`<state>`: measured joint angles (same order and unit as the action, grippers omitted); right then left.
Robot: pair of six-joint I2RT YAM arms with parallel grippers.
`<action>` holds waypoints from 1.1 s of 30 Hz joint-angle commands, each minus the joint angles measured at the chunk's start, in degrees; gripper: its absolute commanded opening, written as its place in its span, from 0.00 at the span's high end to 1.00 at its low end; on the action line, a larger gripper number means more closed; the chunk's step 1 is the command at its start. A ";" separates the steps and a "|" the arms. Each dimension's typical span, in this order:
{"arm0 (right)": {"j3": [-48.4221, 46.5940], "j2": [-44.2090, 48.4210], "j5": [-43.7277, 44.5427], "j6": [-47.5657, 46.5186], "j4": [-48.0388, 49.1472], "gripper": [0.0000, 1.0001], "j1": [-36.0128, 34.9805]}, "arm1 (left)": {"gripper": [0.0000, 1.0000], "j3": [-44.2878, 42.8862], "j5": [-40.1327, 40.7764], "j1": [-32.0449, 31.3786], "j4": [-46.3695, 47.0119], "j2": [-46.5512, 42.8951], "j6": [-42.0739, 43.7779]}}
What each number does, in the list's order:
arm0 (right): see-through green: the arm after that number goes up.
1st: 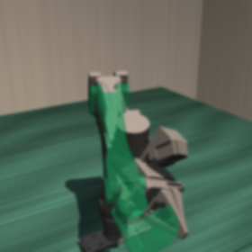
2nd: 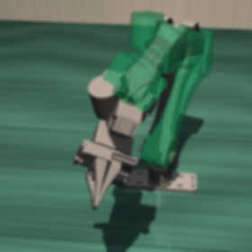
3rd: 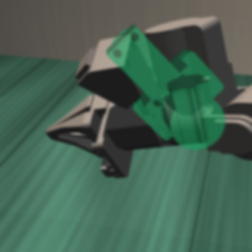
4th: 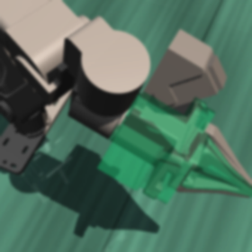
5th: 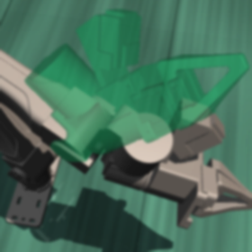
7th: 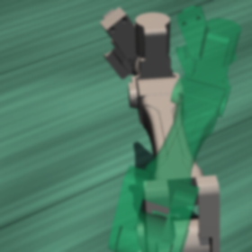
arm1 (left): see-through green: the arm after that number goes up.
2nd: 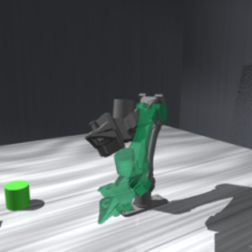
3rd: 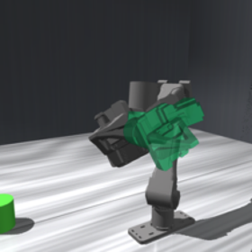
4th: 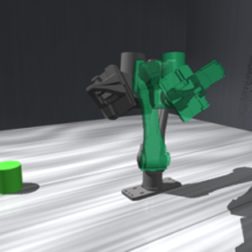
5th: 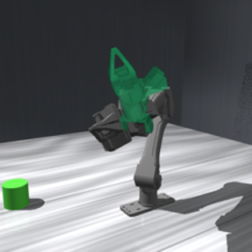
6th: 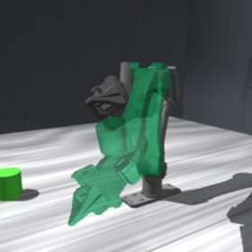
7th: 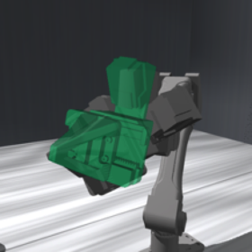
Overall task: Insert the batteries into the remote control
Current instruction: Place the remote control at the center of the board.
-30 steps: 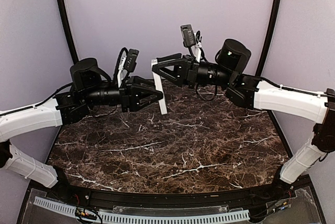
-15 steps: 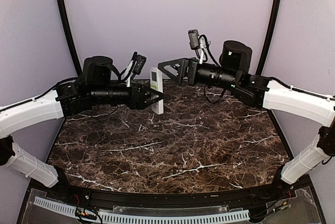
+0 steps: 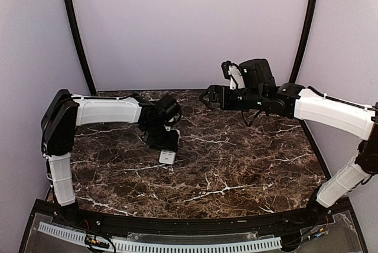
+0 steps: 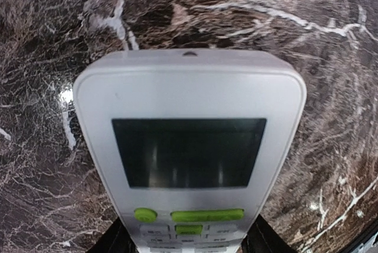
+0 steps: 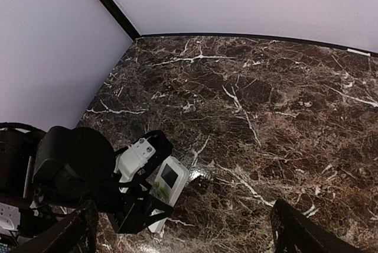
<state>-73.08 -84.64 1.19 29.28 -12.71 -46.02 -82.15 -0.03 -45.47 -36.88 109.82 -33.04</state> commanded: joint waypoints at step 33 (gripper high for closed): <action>4.05 3.57 -3.98 -3.11 -3.03 0.01 10.08 | 0.01 -14.86 6.32 3.87 -10.70 -3.08 -2.36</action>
<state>-71.29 -84.90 0.25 28.12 -17.15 -40.97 -93.78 0.62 -42.87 -46.87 117.86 -39.22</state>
